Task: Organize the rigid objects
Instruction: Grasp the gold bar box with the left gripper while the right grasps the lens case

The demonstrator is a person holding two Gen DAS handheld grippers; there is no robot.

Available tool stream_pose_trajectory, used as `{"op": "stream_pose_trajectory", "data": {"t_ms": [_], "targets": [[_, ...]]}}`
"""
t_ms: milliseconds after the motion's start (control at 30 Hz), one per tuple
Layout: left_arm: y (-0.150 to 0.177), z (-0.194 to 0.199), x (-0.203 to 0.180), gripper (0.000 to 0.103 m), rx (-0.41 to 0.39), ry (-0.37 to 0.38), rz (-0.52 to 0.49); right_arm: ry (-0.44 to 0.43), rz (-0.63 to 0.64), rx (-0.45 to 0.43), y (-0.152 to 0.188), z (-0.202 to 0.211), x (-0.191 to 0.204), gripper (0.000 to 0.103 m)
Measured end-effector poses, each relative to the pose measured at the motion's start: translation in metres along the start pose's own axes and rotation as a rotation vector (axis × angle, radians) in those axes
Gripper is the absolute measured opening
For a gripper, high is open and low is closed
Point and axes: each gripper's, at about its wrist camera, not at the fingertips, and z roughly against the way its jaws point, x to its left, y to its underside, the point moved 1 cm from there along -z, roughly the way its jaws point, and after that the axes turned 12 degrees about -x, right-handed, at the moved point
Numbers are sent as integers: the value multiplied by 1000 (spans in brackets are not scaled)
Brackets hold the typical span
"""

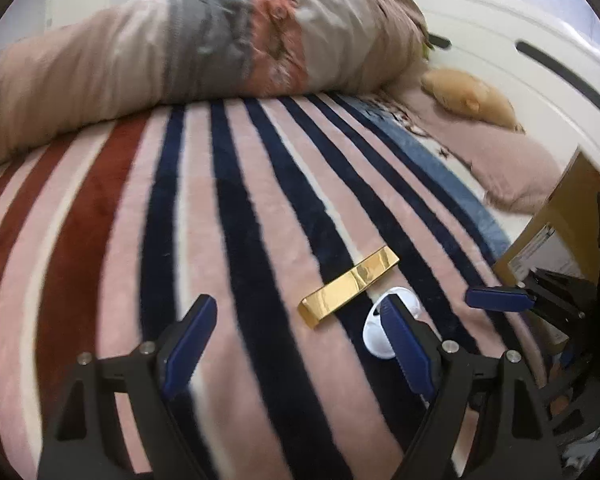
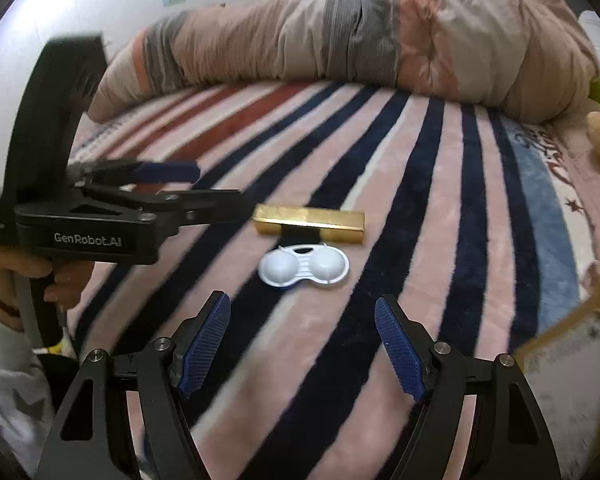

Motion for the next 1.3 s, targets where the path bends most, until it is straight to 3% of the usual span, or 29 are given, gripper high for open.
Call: {"op": "stream_pose_trajectory", "data": {"t_ms": [133, 200, 233, 500, 800, 1067, 1300], "targets": [[-1, -28, -6, 71, 21, 59, -29, -9, 0, 34, 8, -25, -8, 72], [1, -42, -8, 58, 49, 84, -30, -24, -10, 37, 10, -30, -12, 72], [1, -47, -9, 57, 59, 101, -28, -28, -9, 34, 11, -31, -13, 72], [9, -36, -15, 19, 73, 129, -35, -34, 2, 25, 13, -28, -8, 72], [40, 12, -3, 16, 83, 86, 19, -27, 51, 28, 12, -29, 12, 72], [38, -3, -2, 15, 63, 65, 48, 52, 60, 27, 10, -45, 15, 72], [36, -16, 0, 15, 48, 55, 74, 90, 75, 30, 2, -53, 10, 59]]}}
